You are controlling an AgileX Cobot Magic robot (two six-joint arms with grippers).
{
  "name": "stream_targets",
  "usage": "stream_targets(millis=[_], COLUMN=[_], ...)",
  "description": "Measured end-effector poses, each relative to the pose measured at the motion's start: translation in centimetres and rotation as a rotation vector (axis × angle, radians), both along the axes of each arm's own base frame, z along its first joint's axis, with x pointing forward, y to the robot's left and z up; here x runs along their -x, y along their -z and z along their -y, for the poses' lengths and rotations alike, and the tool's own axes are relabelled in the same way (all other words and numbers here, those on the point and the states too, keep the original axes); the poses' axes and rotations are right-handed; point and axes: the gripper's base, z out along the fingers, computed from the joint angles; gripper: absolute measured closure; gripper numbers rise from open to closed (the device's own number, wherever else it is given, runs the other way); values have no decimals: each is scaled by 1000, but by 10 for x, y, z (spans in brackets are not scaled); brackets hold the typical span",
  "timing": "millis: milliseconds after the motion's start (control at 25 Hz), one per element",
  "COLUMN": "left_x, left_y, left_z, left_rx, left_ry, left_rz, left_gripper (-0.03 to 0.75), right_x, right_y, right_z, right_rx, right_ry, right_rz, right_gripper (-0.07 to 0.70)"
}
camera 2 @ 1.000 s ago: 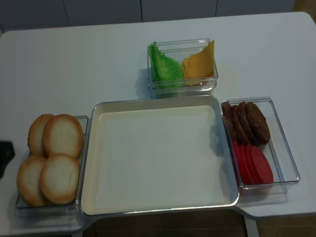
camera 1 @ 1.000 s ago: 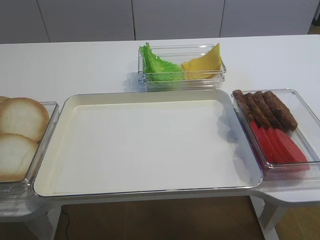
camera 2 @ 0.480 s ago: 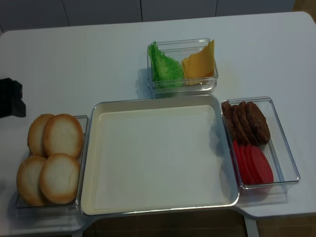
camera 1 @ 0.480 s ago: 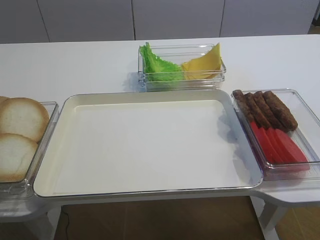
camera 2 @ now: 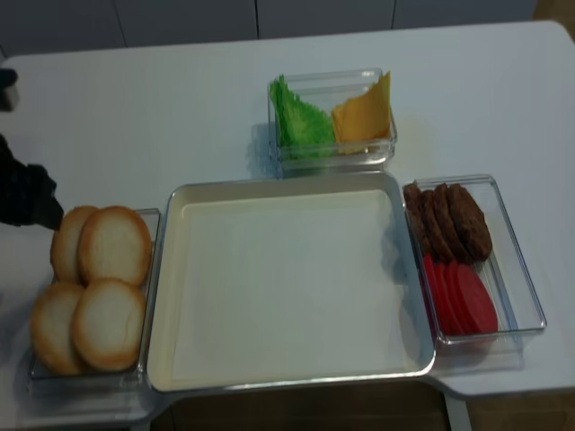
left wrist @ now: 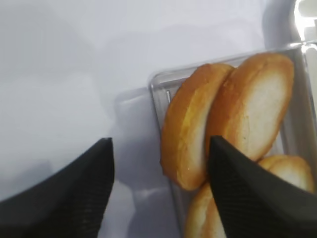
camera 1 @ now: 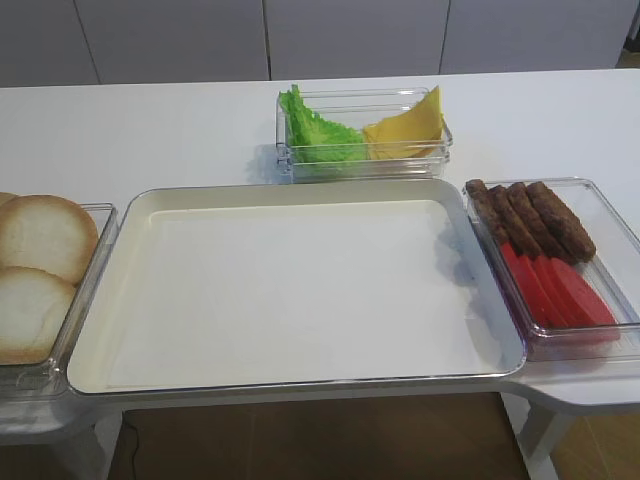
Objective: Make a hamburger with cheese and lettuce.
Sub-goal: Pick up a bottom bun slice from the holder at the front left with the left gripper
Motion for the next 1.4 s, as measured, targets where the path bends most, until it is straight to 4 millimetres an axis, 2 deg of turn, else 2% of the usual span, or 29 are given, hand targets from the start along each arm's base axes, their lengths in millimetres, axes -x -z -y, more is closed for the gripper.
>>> stream_targets(millis=[440, 1000, 1400], left_x=[-15, -26, -27], left_y=[18, 36, 39], left_z=[2, 3, 3], left_rx=[58, 101, 107], left_ry=[49, 66, 69], left_rz=[0, -36, -51], left_gripper=[318, 335, 508], right_x=[0, 0, 0], right_y=[0, 0, 0], right_z=[0, 0, 0], right_rx=[0, 0, 0], right_ry=[0, 0, 0], right_rz=[0, 0, 0], right_gripper=[73, 73, 73])
